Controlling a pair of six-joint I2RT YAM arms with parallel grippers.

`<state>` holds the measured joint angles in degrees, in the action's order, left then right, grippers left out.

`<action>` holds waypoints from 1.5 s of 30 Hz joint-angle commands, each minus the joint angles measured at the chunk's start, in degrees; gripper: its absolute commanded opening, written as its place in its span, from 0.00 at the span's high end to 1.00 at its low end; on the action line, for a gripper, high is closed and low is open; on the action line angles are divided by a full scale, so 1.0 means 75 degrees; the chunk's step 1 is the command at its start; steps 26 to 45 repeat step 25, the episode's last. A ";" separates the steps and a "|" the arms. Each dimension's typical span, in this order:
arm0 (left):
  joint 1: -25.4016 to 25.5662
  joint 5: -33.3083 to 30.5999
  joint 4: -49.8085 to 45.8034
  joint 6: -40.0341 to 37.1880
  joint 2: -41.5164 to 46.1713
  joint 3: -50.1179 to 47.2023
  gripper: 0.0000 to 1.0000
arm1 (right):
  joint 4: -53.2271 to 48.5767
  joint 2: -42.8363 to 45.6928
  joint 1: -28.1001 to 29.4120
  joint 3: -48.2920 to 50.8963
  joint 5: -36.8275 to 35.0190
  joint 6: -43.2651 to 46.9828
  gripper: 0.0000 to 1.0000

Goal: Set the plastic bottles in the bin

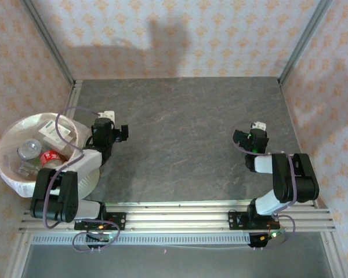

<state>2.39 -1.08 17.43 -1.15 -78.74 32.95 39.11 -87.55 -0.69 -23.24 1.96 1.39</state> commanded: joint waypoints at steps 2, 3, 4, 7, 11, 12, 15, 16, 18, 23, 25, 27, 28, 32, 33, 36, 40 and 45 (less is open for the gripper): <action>-0.0246 0.0277 0.2020 0.0057 -0.0552 -0.0560 0.00 | 0.0767 0.0039 0.0068 -0.0083 0.0045 0.0120 0.01; -0.0277 0.0213 0.2389 0.0130 -0.0725 -0.0694 0.00 | 0.0659 0.0070 0.0068 -0.0110 0.0053 0.0123 0.01; -0.0286 0.0140 0.2678 0.0143 -0.0784 -0.0791 0.00 | 0.0747 0.0039 0.0069 -0.0097 0.0048 0.0123 0.01; -0.0255 -0.0893 0.4403 0.0534 -0.0896 -0.1676 0.00 | 0.0727 0.0048 0.0071 -0.0099 0.0061 0.0120 0.01; 0.0188 -0.1857 0.3589 0.0410 -0.0893 -0.1284 0.00 | 0.0708 0.0056 0.0069 -0.0106 0.0065 0.0121 0.01; 0.0179 -0.1862 0.3743 0.0382 -0.0942 -0.1338 0.00 | 0.0700 0.0049 0.0068 -0.0106 0.0061 0.0124 0.01; 0.0185 -0.1933 0.3627 0.0435 -0.0903 -0.1306 0.00 | 0.0699 0.0049 0.0069 -0.0112 0.0053 0.0131 0.01; 0.0185 -0.1953 0.3677 0.0426 -0.0923 -0.1319 0.00 | 0.0687 0.0043 0.0071 -0.0126 0.0066 0.0123 0.01; 0.0178 -0.1953 0.3658 0.0428 -0.0924 -0.1317 0.00 | 0.0620 -0.0014 0.0060 -0.0187 0.0057 0.0098 0.01; 0.0185 -0.1952 0.3651 0.0432 -0.0915 -0.1311 0.00 | 0.0690 0.0041 0.0063 -0.0115 0.0076 0.0132 0.01; 0.0185 -0.1947 0.3652 0.0428 -0.0915 -0.1311 0.00 | 0.0703 0.0057 0.0071 -0.0100 0.0079 0.0131 0.01; 0.0185 -0.1947 0.3652 0.0428 -0.0915 -0.1311 0.00 | 0.0703 0.0057 0.0071 -0.0100 0.0079 0.0131 0.01; 0.0185 -0.1947 0.3652 0.0428 -0.0915 -0.1311 0.00 | 0.0703 0.0057 0.0071 -0.0100 0.0079 0.0131 0.01; 0.0185 -0.1947 0.3652 0.0428 -0.0915 -0.1311 0.00 | 0.0703 0.0057 0.0071 -0.0100 0.0079 0.0131 0.01; 0.0185 -0.1947 0.3652 0.0428 -0.0915 -0.1311 0.00 | 0.0703 0.0057 0.0071 -0.0100 0.0079 0.0131 0.01; 0.0185 -0.1947 0.3652 0.0428 -0.0915 -0.1311 0.00 | 0.0703 0.0057 0.0071 -0.0100 0.0079 0.0131 0.01; 0.0185 -0.1947 0.3652 0.0428 -0.0915 -0.1311 0.00 | 0.0703 0.0057 0.0071 -0.0100 0.0079 0.0131 0.01; 0.0185 -0.1947 0.3652 0.0428 -0.0915 -0.1311 0.00 | 0.0703 0.0057 0.0071 -0.0100 0.0079 0.0131 0.01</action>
